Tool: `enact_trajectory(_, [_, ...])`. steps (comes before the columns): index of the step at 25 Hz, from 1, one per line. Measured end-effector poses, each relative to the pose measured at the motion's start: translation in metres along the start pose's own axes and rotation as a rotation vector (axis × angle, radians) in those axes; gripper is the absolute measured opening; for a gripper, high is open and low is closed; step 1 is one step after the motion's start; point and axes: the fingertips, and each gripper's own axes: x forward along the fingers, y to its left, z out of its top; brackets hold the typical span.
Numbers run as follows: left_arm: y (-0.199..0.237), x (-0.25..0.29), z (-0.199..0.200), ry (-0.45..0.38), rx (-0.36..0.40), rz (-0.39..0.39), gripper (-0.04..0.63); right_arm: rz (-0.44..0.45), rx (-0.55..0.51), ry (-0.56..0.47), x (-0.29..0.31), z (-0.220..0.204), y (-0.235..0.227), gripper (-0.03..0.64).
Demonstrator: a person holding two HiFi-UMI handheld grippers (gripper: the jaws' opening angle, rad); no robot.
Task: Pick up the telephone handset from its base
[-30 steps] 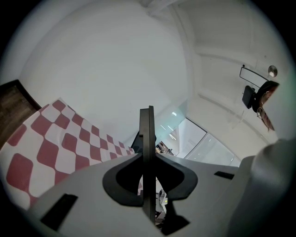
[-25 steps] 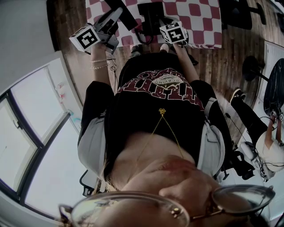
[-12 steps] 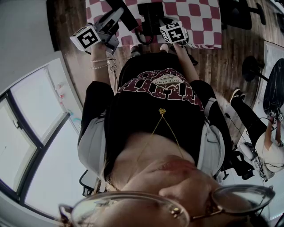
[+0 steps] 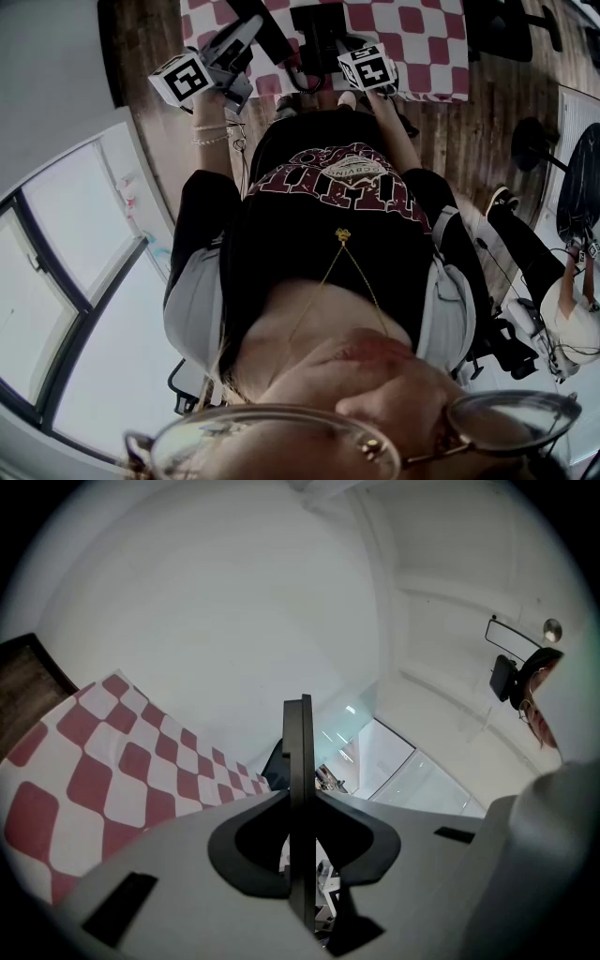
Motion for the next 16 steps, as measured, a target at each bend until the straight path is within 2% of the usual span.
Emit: enact_trajectory(16, [0.0003, 0.0017, -0.0039, 0.009, -0.008, -0.003, 0.081, 0.011, -0.003, -0.004, -0.0006, 0.0015, 0.0036, 0.018])
